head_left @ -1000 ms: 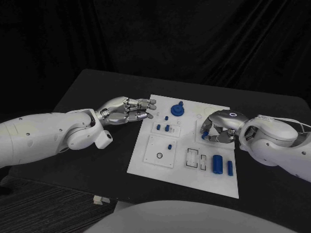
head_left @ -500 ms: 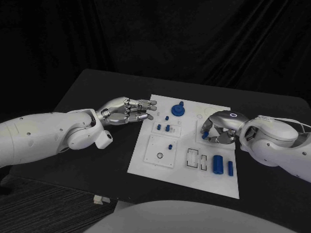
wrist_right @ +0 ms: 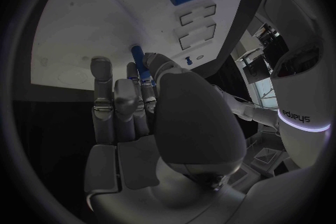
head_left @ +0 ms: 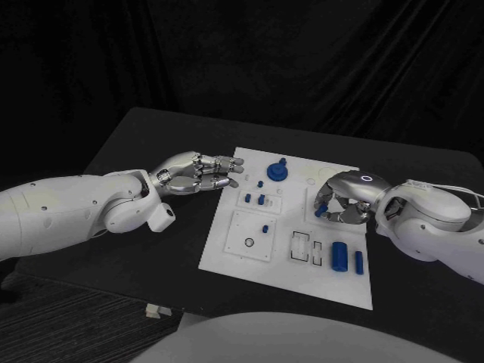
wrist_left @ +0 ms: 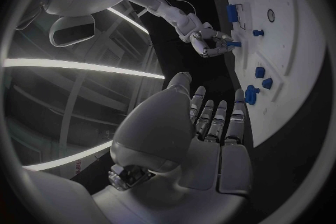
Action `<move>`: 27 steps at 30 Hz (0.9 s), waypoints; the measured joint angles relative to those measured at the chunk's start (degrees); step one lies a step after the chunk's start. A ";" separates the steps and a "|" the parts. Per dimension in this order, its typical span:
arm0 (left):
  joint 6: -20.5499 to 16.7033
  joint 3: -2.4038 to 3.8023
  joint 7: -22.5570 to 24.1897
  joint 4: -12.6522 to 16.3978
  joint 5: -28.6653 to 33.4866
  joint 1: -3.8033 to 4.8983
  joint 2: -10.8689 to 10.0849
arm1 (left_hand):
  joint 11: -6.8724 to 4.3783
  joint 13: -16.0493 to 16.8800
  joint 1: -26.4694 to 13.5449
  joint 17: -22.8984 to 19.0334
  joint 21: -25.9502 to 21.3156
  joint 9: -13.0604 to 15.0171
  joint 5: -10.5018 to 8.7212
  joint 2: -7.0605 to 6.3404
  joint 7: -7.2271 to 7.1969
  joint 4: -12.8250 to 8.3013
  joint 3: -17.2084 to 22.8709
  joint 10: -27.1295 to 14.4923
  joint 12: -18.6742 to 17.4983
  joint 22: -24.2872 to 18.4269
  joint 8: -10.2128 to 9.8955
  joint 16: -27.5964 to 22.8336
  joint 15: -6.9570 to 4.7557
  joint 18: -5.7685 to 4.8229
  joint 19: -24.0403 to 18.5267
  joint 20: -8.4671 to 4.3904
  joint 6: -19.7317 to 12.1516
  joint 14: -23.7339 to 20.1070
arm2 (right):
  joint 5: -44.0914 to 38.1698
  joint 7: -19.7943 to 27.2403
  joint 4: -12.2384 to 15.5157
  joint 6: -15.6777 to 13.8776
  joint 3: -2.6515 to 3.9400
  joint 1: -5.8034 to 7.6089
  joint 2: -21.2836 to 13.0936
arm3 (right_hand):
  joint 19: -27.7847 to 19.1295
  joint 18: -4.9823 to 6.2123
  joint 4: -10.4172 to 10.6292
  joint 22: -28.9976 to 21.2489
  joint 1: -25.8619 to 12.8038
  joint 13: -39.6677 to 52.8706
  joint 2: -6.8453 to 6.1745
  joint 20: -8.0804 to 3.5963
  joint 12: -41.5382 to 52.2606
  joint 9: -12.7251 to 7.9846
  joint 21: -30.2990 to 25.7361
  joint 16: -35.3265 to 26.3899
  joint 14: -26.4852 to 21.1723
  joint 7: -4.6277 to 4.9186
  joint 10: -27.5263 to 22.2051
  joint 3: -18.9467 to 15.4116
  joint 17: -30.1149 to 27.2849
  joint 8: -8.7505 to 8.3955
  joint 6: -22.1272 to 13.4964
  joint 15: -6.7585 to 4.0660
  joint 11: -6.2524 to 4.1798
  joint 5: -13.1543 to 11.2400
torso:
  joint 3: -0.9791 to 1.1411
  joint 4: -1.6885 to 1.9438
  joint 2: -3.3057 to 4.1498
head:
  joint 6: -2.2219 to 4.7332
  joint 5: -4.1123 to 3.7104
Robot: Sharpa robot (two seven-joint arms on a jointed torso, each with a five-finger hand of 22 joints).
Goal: Assemble the parts on the task board
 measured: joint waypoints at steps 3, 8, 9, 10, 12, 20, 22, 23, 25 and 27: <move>0.00 0.00 -0.07 -0.02 0.00 0.00 0.03 | 0.00 0.04 0.00 0.00 0.00 0.00 0.24 0.00 0.00 0.00 0.00 0.00 0.00 0.00 0.00 0.00 0.00 0.00 0.00 0.00 0.00 0.00 | 0.00 0.17 1.02 -1.29 -0.01 1.08 -0.40 | 0.06 0.00 -0.28 0.00 0.16 0.00 0.16 -0.06 -0.13 0.48 0.73 0.41 0.00 0.00 0.39 0.28 0.22 0.10 0.01 0.00 0.00 -0.01 | 0.00 0.00 -0.01 | 0.00 -0.13; 0.00 0.02 -0.23 -0.05 0.01 0.00 0.17 | 0.00 0.05 0.22 0.00 0.00 0.00 0.33 0.22 0.00 0.00 0.00 0.00 0.00 0.00 0.00 0.00 0.00 0.00 0.00 0.00 0.00 0.00 | 0.00 0.27 3.06 -3.40 0.03 3.81 -1.08 | 0.27 0.00 -0.28 0.00 0.31 0.00 0.31 -0.27 0.04 0.64 0.73 0.41 0.00 0.00 0.51 0.28 0.22 0.10 0.00 0.00 -0.11 0.12 | 0.00 0.00 -0.01 | 0.00 -0.24; -0.01 0.02 -0.25 -0.06 0.01 0.00 0.17 | 0.00 0.05 0.22 0.00 0.00 -0.01 0.33 0.22 0.00 0.00 0.00 0.00 0.00 0.00 0.00 0.00 0.00 0.00 0.00 0.00 0.00 0.00 | 0.00 0.27 3.46 -3.67 0.05 4.29 -1.16 | 0.27 0.00 -0.28 0.00 0.39 0.00 0.38 -0.27 0.05 0.64 0.73 0.41 0.00 0.00 0.51 0.28 0.19 0.10 0.00 0.00 -0.11 0.23 | 0.00 0.00 0.00 | 0.00 -0.18; -0.01 0.02 -0.29 -0.08 0.01 0.00 0.17 | 0.00 0.05 0.22 0.00 0.00 0.00 0.33 0.22 0.00 0.00 0.00 0.00 0.00 0.00 0.00 0.00 0.00 0.00 0.00 0.00 0.00 0.00 | 0.00 0.27 3.88 -3.90 0.06 4.73 -1.22 | 0.27 0.00 -0.29 0.00 0.45 0.00 0.44 -0.27 0.05 0.64 0.73 0.41 0.00 0.00 0.51 0.28 0.16 0.10 0.00 0.00 -0.11 0.23 | 0.00 0.00 0.00 | 0.00 -0.13; -0.02 0.02 -0.36 -0.14 0.01 -0.01 0.17 | 0.00 0.05 0.22 0.00 0.00 0.00 0.33 0.22 0.00 0.00 0.00 0.00 0.00 0.00 0.00 0.00 0.00 0.00 0.00 0.00 0.00 0.00 | 0.00 0.25 5.03 -4.27 0.06 5.63 -1.30 | 0.27 0.00 -0.67 -0.01 0.44 0.00 0.44 -0.27 0.05 0.65 0.73 0.41 0.00 0.00 0.51 0.36 0.06 0.10 0.00 0.00 -0.11 0.24 | 0.00 0.00 0.00 | 0.00 -0.07; -0.28 0.00 -0.34 -0.30 0.03 -0.07 0.61 | -0.47 -0.05 0.45 -0.93 -1.92 -0.24 0.17 0.45 -0.26 0.14 0.51 -1.29 -1.14 -1.81 -0.16 -4.91 -3.01 0.00 -4.68 -2.63 -2.44 -6.87 | -2.84 0.27 8.55 -4.38 0.06 6.34 1.29 | 0.27 0.00 -0.83 -0.01 0.44 -0.10 0.44 -0.27 -0.03 0.97 1.96 0.41 0.00 0.00 0.49 0.52 0.16 0.09 -0.01 0.00 -0.10 0.24 | -0.01 0.01 0.00 | 0.00 0.51; -0.56 0.00 -0.15 -0.30 0.03 -0.12 0.76 | -1.46 -0.24 0.45 -1.25 -2.07 -0.75 -0.29 0.45 -1.29 0.52 0.13 -2.69 -2.08 -3.25 -0.85 -6.42 -4.09 0.00 -7.42 -3.54 -5.17 -8.70 | -4.68 0.32 9.09 -4.24 0.06 5.81 2.32 | 0.27 0.00 -0.83 -0.01 0.44 -0.11 0.44 -0.27 -0.19 0.97 1.96 0.41 0.00 0.00 0.49 0.52 0.18 0.09 -0.01 0.00 -0.09 0.23 | -0.01 0.01 0.00 | 0.00 0.71; -0.69 0.00 -0.03 -0.30 0.03 -0.13 0.82 | -2.23 -0.36 -0.04 -1.44 -2.07 -1.09 -0.59 0.71 -1.94 0.75 -0.09 -3.53 -2.79 -4.30 -1.27 -7.14 -4.78 0.00 -8.88 -4.22 -6.93 -9.50 | -5.52 0.36 9.20 -4.16 0.06 5.48 2.78 | 0.27 0.00 -0.84 -0.01 0.44 -0.12 0.44 -0.27 -0.20 0.97 2.22 0.44 0.00 0.02 0.49 0.52 0.31 0.09 -0.03 0.00 -0.09 0.23 | -0.01 0.01 0.00 | 0.00 0.78; -0.98 0.00 0.28 -0.29 0.03 -0.15 0.91 | -3.13 -0.53 -1.48 -1.67 -2.14 -1.52 -1.43 1.09 -2.77 1.07 -0.42 -4.87 -3.74 -6.62 -1.75 -8.14 -5.60 0.00 -10.87 -5.06 -9.59 -10.33 | -7.16 0.45 9.27 -3.99 0.06 4.74 3.72 | 0.27 0.00 -1.01 -0.01 0.44 -0.18 0.44 -0.27 -0.22 0.97 2.40 0.86 0.21 0.21 0.48 0.69 0.50 0.09 -0.22 -0.21 -0.09 0.23 | -0.01 0.00 0.00 | 0.00 0.98; -1.34 0.00 0.67 -0.28 0.03 -0.18 0.93 | -4.36 -0.76 -3.70 -2.08 -2.58 -2.13 -2.99 1.74 -3.87 1.24 -1.31 -6.64 -5.32 -10.26 -2.12 -9.72 -6.42 0.01 -13.11 -6.07 -13.93 -11.15 | -8.92 0.59 9.23 -3.80 0.04 3.97 4.75 | 0.27 0.00 -1.01 -0.01 0.44 -0.20 0.43 -0.27 -0.25 0.97 2.44 0.91 0.21 0.21 0.48 0.69 0.63 0.09 -0.23 -0.21 -0.09 0.23 | -0.01 0.00 0.01 | 0.00 1.22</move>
